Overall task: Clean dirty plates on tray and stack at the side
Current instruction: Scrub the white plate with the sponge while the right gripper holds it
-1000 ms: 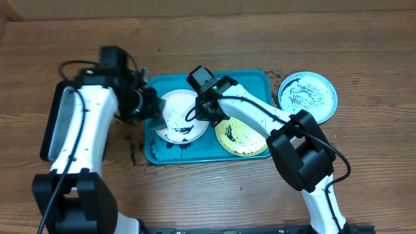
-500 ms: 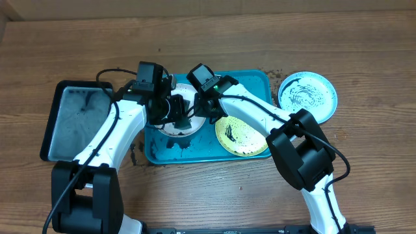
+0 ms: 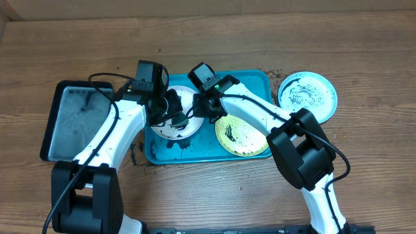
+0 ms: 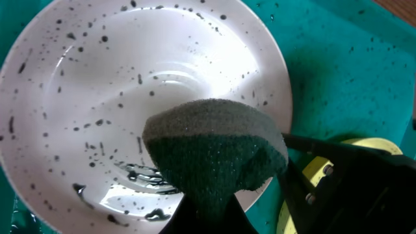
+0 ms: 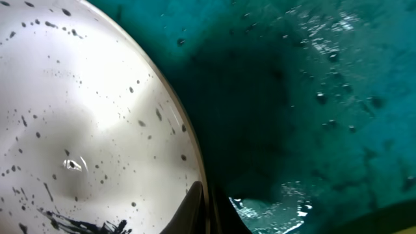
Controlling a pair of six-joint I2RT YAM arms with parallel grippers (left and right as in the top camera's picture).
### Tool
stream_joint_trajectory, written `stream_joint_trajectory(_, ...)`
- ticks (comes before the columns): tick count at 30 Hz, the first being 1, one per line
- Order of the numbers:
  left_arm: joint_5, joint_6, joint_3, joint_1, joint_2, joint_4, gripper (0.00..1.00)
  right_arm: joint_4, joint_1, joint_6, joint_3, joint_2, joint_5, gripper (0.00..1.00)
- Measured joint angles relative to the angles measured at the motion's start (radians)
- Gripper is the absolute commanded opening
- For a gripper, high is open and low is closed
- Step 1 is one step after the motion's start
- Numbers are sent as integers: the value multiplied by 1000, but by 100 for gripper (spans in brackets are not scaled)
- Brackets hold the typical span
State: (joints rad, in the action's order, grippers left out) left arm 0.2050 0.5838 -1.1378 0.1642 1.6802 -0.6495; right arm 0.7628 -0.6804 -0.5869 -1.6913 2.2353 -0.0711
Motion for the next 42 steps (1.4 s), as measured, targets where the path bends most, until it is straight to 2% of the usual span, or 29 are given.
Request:
stream_joint_trajectory(11,59,35,1,0,168,84,4,0,0,1,2,1,-30,4)
stream_joint_trajectory(20,101,12,2,0,190,101,8,-2,0,2,2,1,-30,4)
stream_joint_trajectory(24,-9,-10,2,0,190,64,4,-2,0,4,3,1,-30,4)
stream_joint_trajectory(31,-297,-36,-7,13,190,-3,4,-2,0,7,3,1,-30,4)
stream_joint_trajectory(35,-373,-73,-15,12,190,-29,4,-2,0,8,3,1,-30,4)
stream_joint_trajectory(38,-349,-97,-37,12,190,-50,4,-1,0,7,3,1,-30,4)
stream_joint_trajectory(42,-162,-113,-65,10,190,3,4,-3,0,7,3,1,-30,4)
